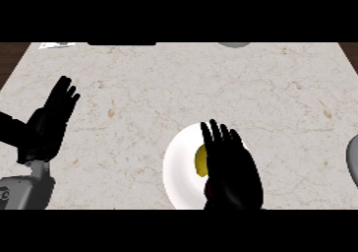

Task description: Pick the lemon from the plate and place it in the pan

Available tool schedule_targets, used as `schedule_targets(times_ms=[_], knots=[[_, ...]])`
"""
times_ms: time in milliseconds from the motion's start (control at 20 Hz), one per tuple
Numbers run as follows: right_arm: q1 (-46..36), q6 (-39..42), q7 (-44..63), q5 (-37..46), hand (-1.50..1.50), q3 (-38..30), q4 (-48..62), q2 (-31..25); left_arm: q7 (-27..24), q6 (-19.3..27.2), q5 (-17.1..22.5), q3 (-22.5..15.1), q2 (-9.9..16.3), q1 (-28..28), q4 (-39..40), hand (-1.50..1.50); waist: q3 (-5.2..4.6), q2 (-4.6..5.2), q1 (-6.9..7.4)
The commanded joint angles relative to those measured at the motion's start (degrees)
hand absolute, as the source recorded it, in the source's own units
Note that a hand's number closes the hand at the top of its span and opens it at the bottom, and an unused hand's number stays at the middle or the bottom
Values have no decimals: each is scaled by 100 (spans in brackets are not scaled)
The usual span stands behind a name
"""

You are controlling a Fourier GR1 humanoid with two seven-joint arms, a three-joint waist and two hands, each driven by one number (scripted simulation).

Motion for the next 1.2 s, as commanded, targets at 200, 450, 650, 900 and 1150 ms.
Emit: schedule_targets(times_ms=[200,450,650,900,1150], knots=[[-552,249,632,-132,-150,-482,806,132,20,6,-103,-2,-153,92,-106,0,2,3,-3],[-535,-317,6,-41,-150,-682,1407,134,405,71,-209,-30,-207,181,-514,0,4,0,-2],[-342,-52,-64,-89,-150,-758,1340,99,92,48,-393,-88,-393,268,-368,0,4,-2,-21],[-423,-642,-308,-42,-150,-616,1952,135,73,-268,-303,238,-293,121,-153,0,3,2,-20],[-625,-921,-507,-47,-150,-743,2313,136,289,-135,-464,284,-421,-21,-180,0,3,3,-23]])
